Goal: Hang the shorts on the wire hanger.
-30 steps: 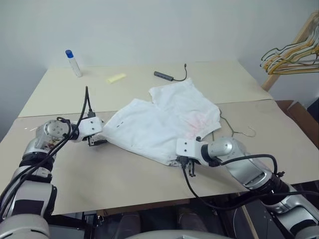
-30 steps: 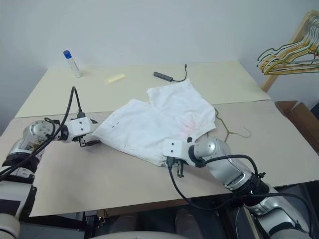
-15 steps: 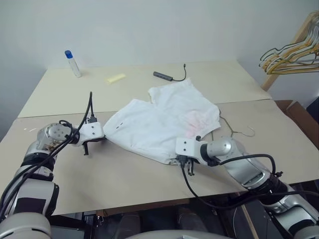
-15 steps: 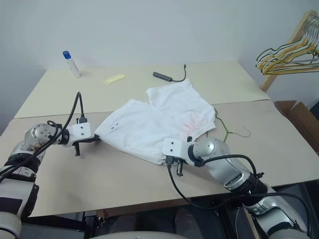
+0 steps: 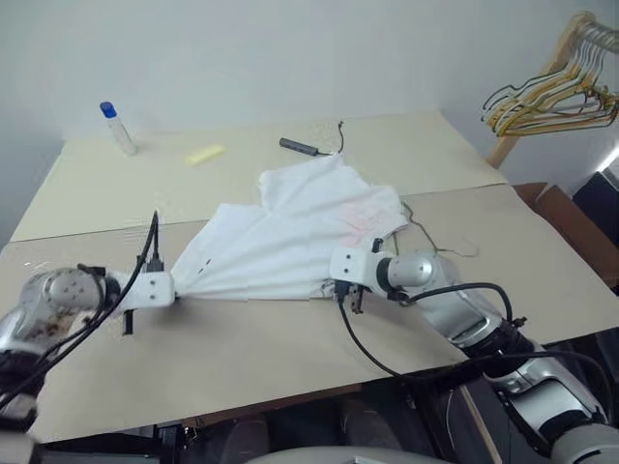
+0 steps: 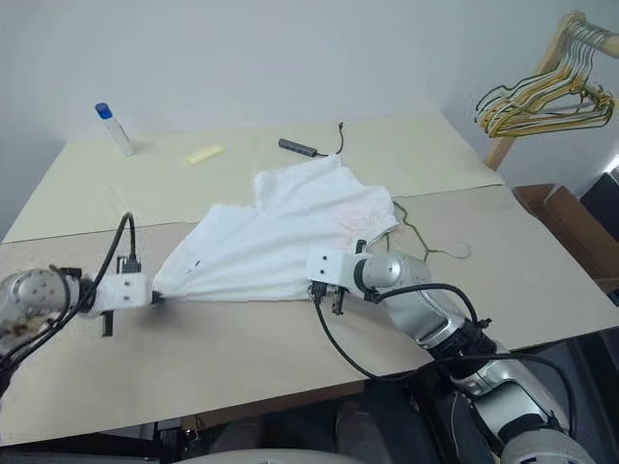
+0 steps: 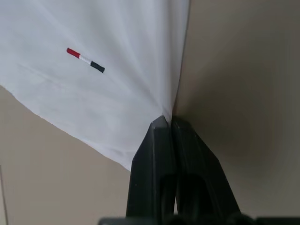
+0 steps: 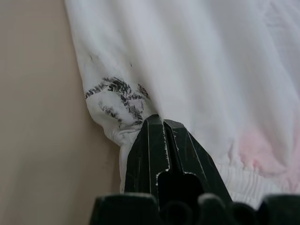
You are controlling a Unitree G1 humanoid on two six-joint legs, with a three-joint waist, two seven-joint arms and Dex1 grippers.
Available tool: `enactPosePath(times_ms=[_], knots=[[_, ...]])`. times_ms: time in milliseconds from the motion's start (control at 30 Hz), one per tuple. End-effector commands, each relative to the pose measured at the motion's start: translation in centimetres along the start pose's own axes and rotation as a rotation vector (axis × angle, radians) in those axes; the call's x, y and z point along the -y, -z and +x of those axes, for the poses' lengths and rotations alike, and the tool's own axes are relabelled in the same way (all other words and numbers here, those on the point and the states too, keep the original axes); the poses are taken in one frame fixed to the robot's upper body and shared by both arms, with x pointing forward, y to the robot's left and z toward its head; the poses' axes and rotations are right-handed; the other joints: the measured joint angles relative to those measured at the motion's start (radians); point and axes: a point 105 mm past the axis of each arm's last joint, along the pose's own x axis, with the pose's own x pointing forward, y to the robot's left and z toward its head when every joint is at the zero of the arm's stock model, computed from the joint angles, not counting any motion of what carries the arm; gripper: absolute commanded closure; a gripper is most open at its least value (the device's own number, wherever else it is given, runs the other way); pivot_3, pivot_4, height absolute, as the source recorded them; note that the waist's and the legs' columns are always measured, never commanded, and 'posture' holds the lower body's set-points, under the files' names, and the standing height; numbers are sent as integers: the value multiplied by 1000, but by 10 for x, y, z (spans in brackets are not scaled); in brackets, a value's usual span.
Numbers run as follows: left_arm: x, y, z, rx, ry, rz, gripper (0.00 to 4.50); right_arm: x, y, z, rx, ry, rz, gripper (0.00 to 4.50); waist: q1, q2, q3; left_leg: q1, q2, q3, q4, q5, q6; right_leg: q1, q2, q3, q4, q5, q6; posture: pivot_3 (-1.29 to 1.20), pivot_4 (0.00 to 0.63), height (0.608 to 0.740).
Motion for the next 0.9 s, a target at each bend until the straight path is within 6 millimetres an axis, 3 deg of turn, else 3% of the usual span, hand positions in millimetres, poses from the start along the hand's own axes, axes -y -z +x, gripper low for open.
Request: enactPosePath(times_ms=[33, 267, 433, 667, 800, 900], knots=[[4, 1, -29, -78, -31, -44, 4436, 19, -7, -7, 16, 49, -56, 4500, 4, 0, 0, 0, 0, 0, 0, 0, 0, 0, 0, 0, 1, 0, 0, 78, 0, 740], [49, -1, -62, -215, 39, -101, 4436, 18, -17, -4, 76, 36, -155, 4500, 29, -1, 1, 1, 2, 0, -1, 0, 0, -1, 1, -2, 2, -3, -1, 109, 0, 740], [78, -26, -74, -180, 100, -152, 4436, 10, -10, -16, 66, -23, -219, 4500, 52, -1, 1, 2, 2, 1, -1, 0, 0, -1, 1, -2, 1, -3, -1, 126, 0, 740], [95, -41, -80, -162, 181, -124, 4436, -34, 12, -51, 41, -316, -383, 4500, 74, 0, 1, 4, 2, 1, 0, 0, 0, 2, 0, -2, 0, -9, 1, 115, 0, 740], [101, -53, -77, -98, 227, -109, 4436, -35, 29, -48, -15, -317, -445, 4500, 68, -2, 1, 6, 2, 1, 0, 0, 0, 3, 1, -3, 0, -11, -2, 101, 0, 740], [96, -58, -72, -52, 214, -99, 4436, -30, 29, -45, -6, -289, -431, 4500, 66, -1, 1, 8, 2, 1, -1, 0, 0, 6, 1, -3, 0, -12, -3, 91, 0, 740]])
